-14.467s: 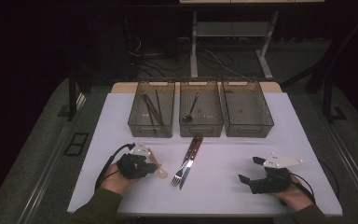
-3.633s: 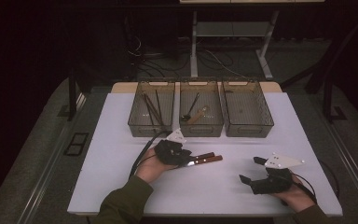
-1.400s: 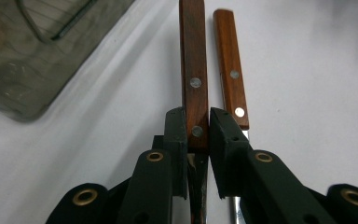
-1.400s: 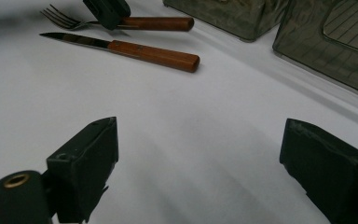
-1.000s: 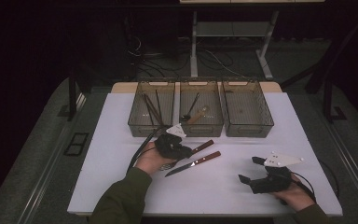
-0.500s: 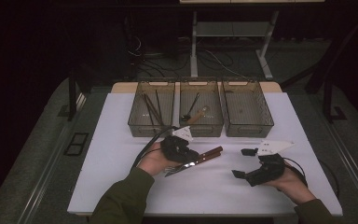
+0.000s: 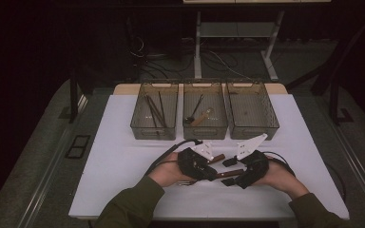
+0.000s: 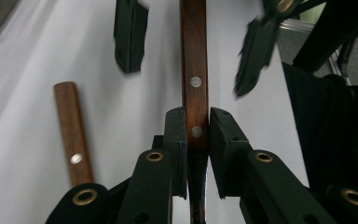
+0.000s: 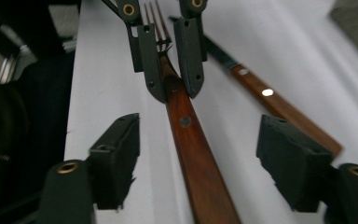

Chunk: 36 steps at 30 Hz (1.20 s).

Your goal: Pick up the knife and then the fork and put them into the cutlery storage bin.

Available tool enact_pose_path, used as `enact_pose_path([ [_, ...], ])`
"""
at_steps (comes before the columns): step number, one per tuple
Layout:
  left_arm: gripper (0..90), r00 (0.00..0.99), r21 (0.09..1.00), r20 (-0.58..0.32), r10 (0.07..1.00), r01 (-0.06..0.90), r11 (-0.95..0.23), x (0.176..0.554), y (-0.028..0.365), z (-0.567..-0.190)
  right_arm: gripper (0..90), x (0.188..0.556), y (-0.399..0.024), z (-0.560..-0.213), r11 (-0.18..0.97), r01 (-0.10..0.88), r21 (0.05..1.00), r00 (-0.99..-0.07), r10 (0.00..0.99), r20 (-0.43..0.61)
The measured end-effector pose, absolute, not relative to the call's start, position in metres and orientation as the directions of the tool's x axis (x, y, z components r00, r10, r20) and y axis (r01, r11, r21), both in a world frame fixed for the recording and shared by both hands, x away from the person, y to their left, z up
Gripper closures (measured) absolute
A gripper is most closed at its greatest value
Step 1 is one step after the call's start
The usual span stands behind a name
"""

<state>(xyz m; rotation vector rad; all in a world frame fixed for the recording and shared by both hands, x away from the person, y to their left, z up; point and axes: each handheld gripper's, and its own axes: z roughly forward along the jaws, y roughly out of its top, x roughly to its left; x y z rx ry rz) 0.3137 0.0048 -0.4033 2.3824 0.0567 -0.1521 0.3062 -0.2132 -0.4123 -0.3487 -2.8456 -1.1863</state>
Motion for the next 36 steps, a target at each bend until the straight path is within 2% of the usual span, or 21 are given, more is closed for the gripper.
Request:
enact_pose_path([
  [9,77.0,0.99,0.675,-0.137,-0.029,0.072,-0.734,0.307,0.001,-0.404,61.9,0.306,-0.203,-0.418,0.74,0.181,0.648,-0.983,0.109,0.149],
  [15,77.0,0.99,0.668,-0.135,-0.033,0.066,-0.741,0.307,0.001,-0.403,73.8,0.304,-0.202,-0.419,0.751,0.172,0.638,-0.982,0.081,0.169],
  [26,75.9,0.993,0.675,-0.103,-0.058,0.027,-0.738,0.305,0.002,-0.404,75.9,0.303,-0.201,-0.419,0.749,0.168,0.641,-0.98,0.056,0.19],
  [28,65.0,0.993,0.687,-0.113,-0.034,0.053,-0.724,0.305,0.006,-0.402,75.9,0.302,-0.202,-0.418,0.736,0.195,0.648,-0.975,0.074,0.208],
  [31,55.1,0.995,0.719,-0.097,0.003,0.073,-0.691,0.306,0.016,-0.398,75.9,0.306,-0.208,-0.417,0.729,0.18,0.661,-0.981,0.081,0.177],
  [36,42.8,0.989,0.781,-0.099,0.108,0.145,-0.607,0.31,0.046,-0.395,75.8,0.308,-0.22,-0.414,0.708,0.214,0.674,-0.977,0.142,0.161],
])
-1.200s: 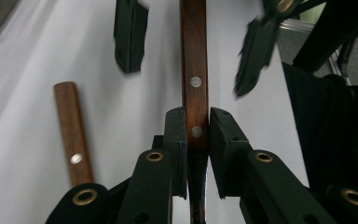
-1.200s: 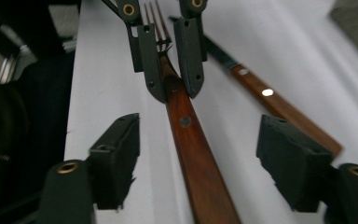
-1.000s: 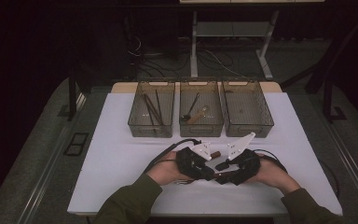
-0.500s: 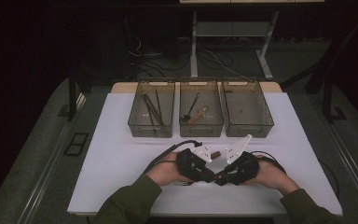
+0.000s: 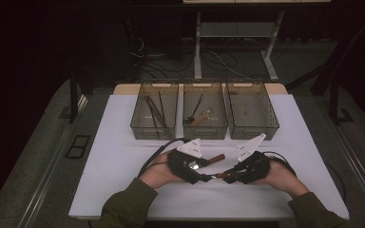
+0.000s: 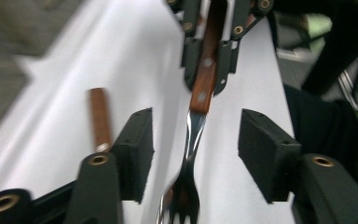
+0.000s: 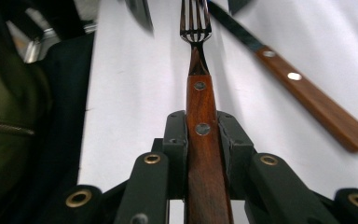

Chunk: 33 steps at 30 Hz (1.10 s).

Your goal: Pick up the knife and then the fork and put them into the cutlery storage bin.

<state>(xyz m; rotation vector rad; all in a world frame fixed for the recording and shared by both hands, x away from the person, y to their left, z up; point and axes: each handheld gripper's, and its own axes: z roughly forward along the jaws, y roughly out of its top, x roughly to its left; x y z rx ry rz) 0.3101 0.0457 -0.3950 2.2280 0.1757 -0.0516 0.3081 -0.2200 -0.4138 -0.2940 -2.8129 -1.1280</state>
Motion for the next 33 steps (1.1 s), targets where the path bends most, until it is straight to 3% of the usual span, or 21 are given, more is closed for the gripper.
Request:
enact_pose_path([
  [9,24.8,0.931,0.822,-0.089,0.353,0.269,-0.502,0.309,0.096,-0.397,75.7,0.315,-0.247,-0.408,0.649,0.307,0.696,-0.945,0.293,0.144],
  [14,16.3,0.89,0.832,-0.096,0.446,0.318,-0.455,0.305,0.117,-0.404,75.7,0.319,-0.258,-0.406,0.594,0.374,0.712,-0.912,0.375,0.166],
  [24,0.0,0.85,0.829,-0.101,0.518,0.36,-0.429,0.294,0.143,-0.428,75.7,0.325,-0.274,-0.401,0.543,0.409,0.733,-0.882,0.442,0.164],
  [33,0.0,0.828,0.823,-0.107,0.55,0.384,-0.418,0.286,0.159,-0.435,75.7,0.333,-0.286,-0.387,0.486,0.417,0.768,-0.858,0.488,0.157],
])
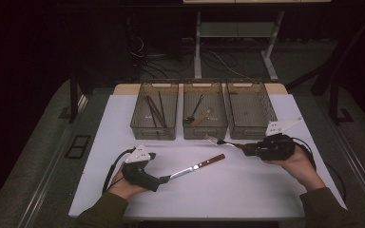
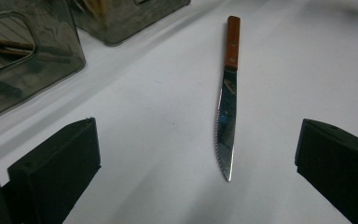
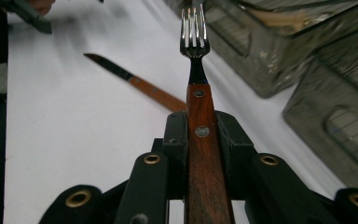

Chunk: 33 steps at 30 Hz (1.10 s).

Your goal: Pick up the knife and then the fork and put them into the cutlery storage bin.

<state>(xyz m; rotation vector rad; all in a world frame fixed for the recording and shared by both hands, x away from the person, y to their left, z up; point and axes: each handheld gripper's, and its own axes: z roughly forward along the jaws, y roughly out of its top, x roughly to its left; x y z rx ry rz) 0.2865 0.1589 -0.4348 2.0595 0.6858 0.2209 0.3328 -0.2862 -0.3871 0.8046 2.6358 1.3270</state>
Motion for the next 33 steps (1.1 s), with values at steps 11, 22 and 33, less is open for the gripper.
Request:
enact_pose_path([
  [11,0.0,0.822,0.828,-0.103,0.56,0.384,-0.41,0.287,0.16,-0.434,75.7,0.351,-0.307,-0.366,0.404,0.443,0.8,-0.805,0.573,0.156],
  [22,0.0,0.822,0.825,-0.111,0.558,0.389,-0.409,0.286,0.159,-0.433,75.7,0.38,-0.33,-0.348,0.315,0.487,0.815,-0.709,0.687,0.158],
  [33,0.0,0.83,0.827,-0.094,0.55,0.373,-0.421,0.285,0.158,-0.433,75.8,0.418,-0.346,-0.351,0.247,0.556,0.793,-0.575,0.804,0.154],
])
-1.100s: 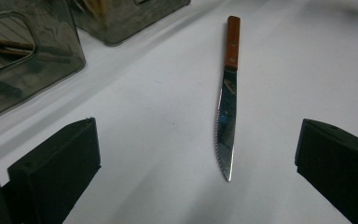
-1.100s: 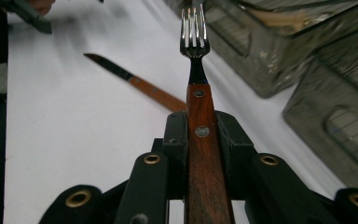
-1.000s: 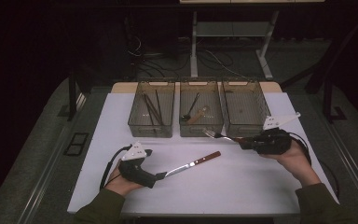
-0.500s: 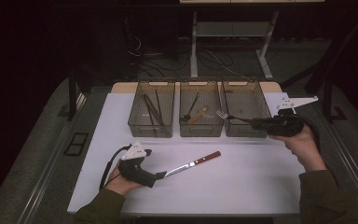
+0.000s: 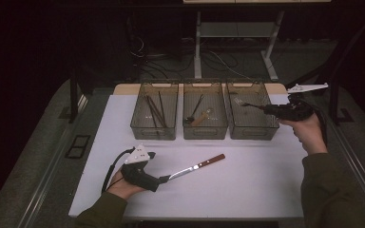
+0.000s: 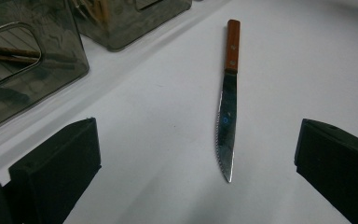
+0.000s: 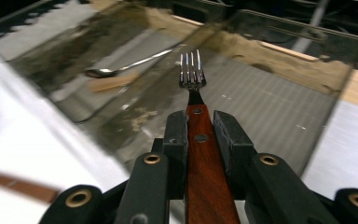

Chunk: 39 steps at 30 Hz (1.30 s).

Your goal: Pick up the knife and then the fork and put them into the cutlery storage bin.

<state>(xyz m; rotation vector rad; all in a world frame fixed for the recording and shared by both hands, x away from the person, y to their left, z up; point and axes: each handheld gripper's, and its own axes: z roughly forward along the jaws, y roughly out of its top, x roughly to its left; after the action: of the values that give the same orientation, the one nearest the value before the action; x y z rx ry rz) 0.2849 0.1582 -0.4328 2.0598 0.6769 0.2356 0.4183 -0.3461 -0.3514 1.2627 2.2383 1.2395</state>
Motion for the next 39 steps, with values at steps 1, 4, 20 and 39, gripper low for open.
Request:
enact_pose_path([
  [1,0.0,0.83,0.827,-0.095,0.55,0.373,-0.421,0.285,0.158,-0.433,75.8,0.421,-0.346,-0.353,0.242,0.561,0.792,-0.567,0.809,0.154],
  [4,0.0,0.831,0.825,-0.094,0.548,0.373,-0.424,0.285,0.158,-0.433,75.8,0.43,-0.348,-0.359,0.214,0.581,0.785,-0.535,0.827,0.171],
  [20,0.0,0.833,0.826,-0.09,0.545,0.369,-0.427,0.285,0.158,-0.433,75.7,0.465,-0.319,-0.392,0.225,0.675,0.703,-0.462,0.871,0.165],
  [39,0.0,0.835,0.821,-0.088,0.543,0.37,-0.435,0.284,0.157,-0.433,35.9,0.437,-0.331,-0.378,0.202,0.623,0.756,-0.515,0.833,0.201],
])
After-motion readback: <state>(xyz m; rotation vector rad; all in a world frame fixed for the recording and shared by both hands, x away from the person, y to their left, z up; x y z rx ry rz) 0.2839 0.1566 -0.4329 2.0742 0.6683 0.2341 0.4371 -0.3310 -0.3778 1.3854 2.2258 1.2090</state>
